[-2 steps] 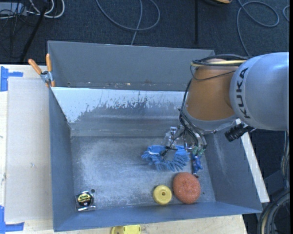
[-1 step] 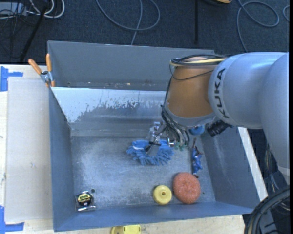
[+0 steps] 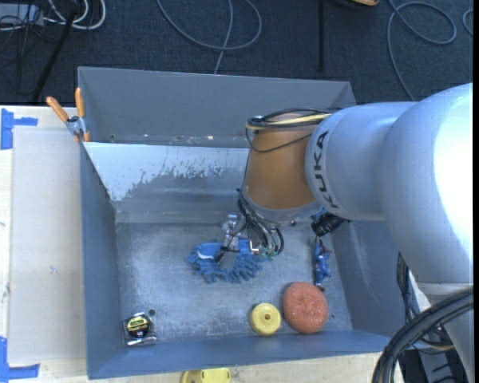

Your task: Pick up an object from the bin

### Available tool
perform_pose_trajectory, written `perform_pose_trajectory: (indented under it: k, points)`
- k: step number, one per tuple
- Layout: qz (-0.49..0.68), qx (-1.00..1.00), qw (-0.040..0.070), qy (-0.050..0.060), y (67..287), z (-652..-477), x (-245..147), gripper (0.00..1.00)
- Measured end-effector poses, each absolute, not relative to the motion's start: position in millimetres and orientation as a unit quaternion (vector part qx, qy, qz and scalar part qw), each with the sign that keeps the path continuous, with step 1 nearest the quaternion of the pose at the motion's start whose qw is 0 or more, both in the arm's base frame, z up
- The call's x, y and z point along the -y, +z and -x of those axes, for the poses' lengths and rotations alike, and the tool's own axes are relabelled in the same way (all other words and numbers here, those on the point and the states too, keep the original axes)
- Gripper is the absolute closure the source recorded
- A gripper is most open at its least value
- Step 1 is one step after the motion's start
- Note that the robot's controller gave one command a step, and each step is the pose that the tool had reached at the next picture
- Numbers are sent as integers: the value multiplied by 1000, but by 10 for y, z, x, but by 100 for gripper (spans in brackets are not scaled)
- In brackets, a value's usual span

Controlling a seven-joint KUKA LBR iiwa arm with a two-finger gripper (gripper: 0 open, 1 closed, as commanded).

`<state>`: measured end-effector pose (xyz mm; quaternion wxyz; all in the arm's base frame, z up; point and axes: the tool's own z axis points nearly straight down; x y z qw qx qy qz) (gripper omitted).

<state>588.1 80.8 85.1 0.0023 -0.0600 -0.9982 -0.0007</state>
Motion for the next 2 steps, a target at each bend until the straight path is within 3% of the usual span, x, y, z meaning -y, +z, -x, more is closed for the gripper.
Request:
perform_pose_trajectory:
  k: [1,2]
  points:
    - [45,999,-2,0,1281,-5820,-888,100]
    - [38,999,-1,-1,857,-5780,-836,100]
